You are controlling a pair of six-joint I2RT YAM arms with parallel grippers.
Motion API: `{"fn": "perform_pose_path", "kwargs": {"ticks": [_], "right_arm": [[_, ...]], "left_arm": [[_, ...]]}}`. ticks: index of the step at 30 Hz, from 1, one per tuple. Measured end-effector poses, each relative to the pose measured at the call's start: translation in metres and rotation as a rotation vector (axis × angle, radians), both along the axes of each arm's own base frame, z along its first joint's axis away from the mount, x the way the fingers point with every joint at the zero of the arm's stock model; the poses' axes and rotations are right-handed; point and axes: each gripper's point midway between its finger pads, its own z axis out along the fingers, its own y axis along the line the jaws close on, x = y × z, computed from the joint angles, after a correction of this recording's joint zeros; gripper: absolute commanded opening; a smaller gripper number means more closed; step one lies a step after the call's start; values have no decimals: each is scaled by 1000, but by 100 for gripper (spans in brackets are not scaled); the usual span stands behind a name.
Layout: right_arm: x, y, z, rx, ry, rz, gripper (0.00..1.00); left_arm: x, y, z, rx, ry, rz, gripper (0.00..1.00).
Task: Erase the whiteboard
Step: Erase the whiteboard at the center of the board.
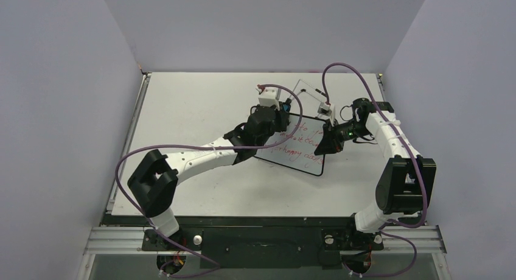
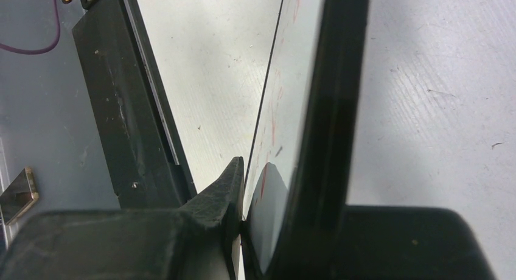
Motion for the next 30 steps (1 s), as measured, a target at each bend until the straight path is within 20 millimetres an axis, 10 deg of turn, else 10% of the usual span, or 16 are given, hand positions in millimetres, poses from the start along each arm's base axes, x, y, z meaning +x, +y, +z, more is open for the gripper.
{"fn": "perform_pose_path", "kwargs": {"ticks": [15, 30], "right_arm": [[-4, -2, -2, -16, 4, 14, 0], [2, 0, -1, -6, -23, 10, 0]], "left_arm": [[-73, -47, -39, -78, 39, -158, 0], [-31, -16, -22, -26, 62, -136, 0]]}}
